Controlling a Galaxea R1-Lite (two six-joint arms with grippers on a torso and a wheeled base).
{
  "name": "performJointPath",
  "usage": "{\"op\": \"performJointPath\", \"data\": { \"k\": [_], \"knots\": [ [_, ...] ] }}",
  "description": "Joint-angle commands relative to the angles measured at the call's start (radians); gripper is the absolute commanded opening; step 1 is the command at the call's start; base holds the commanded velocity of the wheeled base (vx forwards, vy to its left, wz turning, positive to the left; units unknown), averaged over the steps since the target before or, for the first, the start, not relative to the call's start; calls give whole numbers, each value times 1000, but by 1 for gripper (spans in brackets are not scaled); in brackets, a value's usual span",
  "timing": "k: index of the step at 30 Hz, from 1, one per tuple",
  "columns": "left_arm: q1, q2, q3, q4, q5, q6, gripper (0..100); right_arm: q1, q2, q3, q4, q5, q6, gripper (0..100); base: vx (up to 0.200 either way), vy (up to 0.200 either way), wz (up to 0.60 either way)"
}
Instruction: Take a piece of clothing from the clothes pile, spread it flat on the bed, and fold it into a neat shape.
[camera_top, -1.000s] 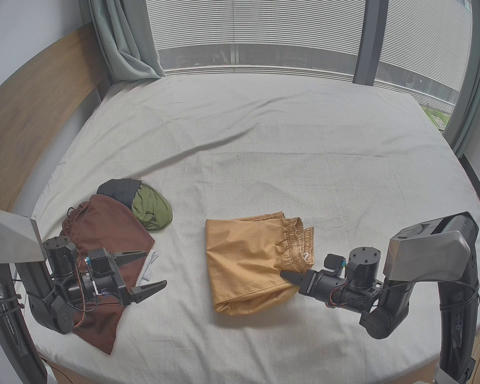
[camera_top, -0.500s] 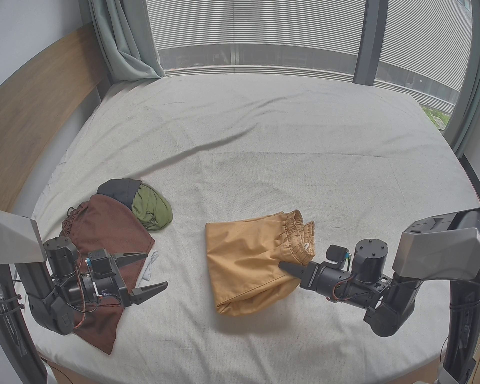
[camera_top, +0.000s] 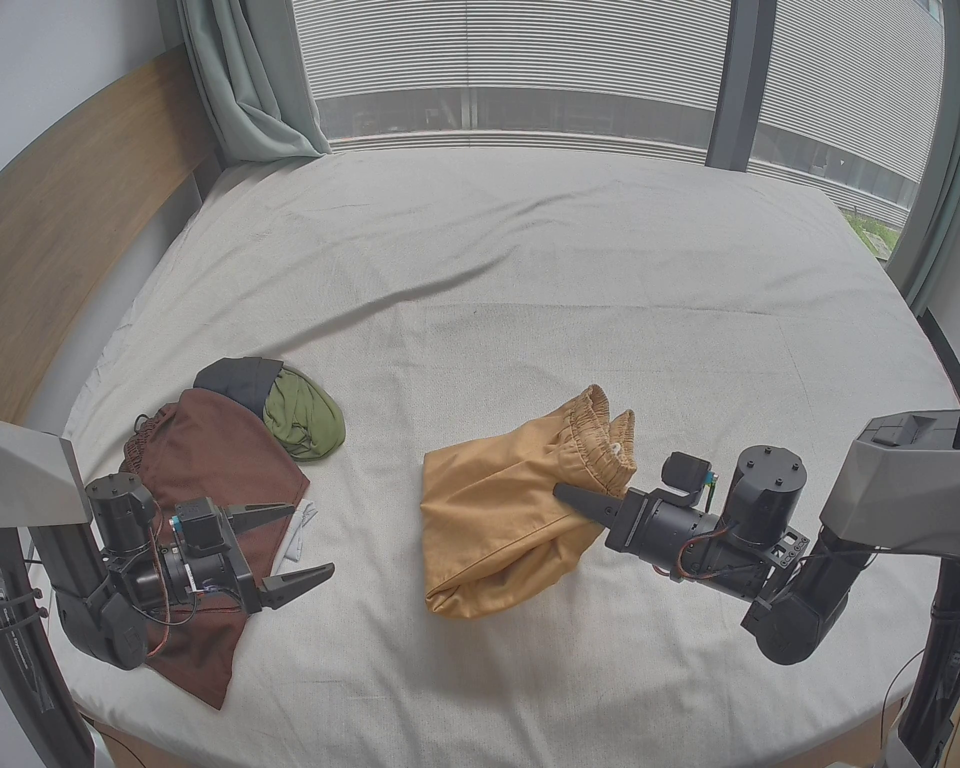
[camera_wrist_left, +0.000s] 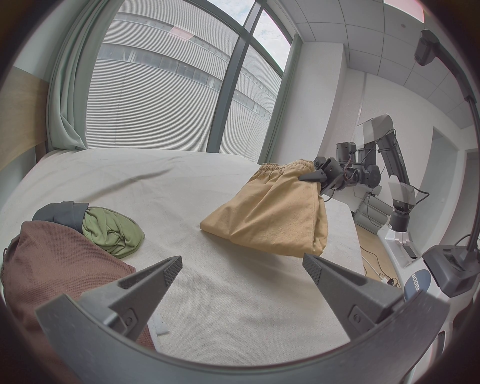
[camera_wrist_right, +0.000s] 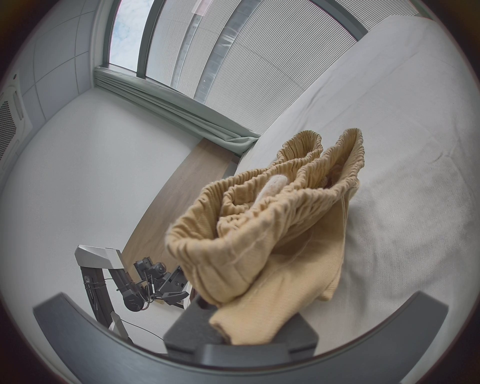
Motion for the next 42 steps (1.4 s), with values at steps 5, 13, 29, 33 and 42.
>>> {"op": "performJointPath", "data": {
  "k": [5, 13, 29, 33, 42],
  "knots": [
    [6, -8, 0, 0, -1, 1, 100, 5, -53, -36, 1, 30, 1, 0, 0, 0, 0],
    [5, -8, 0, 0, -1, 1, 100, -7, -61, -103, 2, 59, 1, 0, 0, 0, 0],
    [5, -10, 3, 0, -1, 3, 100, -81, -26, -258, 5, 160, 12, 0, 0, 0, 0],
    [3, -10, 1, 0, -1, 3, 100, -104, 22, -333, 16, 160, 14, 0, 0, 0, 0],
    [0, -7, 3, 0, -1, 3, 100, -148, 146, -562, 68, 165, 26, 0, 0, 0, 0]
  ]
}}
